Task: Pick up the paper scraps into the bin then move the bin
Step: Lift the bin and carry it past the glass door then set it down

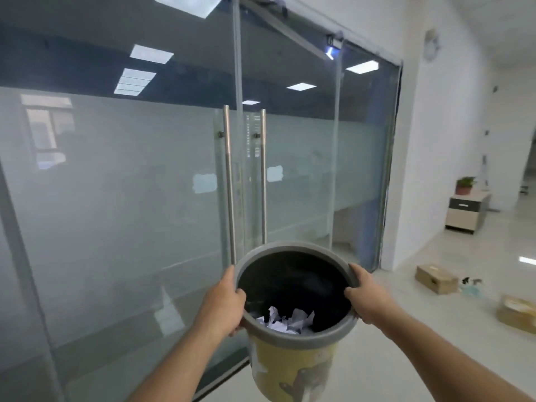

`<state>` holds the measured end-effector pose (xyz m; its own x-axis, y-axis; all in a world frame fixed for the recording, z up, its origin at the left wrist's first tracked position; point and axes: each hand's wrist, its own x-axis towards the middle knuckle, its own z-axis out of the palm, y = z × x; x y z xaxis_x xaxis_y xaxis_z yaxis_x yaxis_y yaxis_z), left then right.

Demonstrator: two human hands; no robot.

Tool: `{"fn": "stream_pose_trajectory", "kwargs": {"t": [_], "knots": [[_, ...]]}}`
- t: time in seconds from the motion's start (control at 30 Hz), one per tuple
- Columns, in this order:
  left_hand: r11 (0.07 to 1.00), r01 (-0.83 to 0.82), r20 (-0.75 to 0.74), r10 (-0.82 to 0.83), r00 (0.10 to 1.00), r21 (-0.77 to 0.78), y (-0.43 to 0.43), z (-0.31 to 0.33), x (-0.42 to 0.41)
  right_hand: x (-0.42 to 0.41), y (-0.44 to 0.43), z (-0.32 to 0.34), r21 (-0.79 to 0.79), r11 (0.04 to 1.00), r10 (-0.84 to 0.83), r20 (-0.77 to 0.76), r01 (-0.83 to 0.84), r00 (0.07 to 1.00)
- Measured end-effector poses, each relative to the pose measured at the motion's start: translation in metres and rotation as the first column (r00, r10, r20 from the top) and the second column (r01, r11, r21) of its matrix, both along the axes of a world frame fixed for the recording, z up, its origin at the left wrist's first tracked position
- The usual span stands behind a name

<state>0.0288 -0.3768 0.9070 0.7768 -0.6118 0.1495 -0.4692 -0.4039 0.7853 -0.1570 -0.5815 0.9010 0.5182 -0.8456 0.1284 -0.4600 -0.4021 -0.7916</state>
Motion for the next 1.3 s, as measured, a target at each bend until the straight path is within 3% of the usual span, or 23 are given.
{"fn": "stream_pose_trajectory", "kwargs": {"t": [0.43, 1.0, 1.3], "knots": [[0.991, 0.132, 0.036, -0.132, 0.991, 0.002, -0.202, 0.006, -0.042, -0.076, -0.155, 0.013, -0.019, 0.989, -0.148, 0.035, 0.149, 0.988], [0.975, 0.222, -0.002, -0.222, 0.975, -0.005, -0.381, 0.001, 0.091, 0.042, -0.319, -0.007, -0.006, 0.976, -0.219, 0.021, 0.219, 0.976], [0.968, 0.253, -0.031, -0.253, 0.967, 0.002, -0.470, -0.010, 0.109, 0.063, -0.403, -0.026, 0.031, 0.971, -0.236, -0.017, 0.237, 0.971]]}}
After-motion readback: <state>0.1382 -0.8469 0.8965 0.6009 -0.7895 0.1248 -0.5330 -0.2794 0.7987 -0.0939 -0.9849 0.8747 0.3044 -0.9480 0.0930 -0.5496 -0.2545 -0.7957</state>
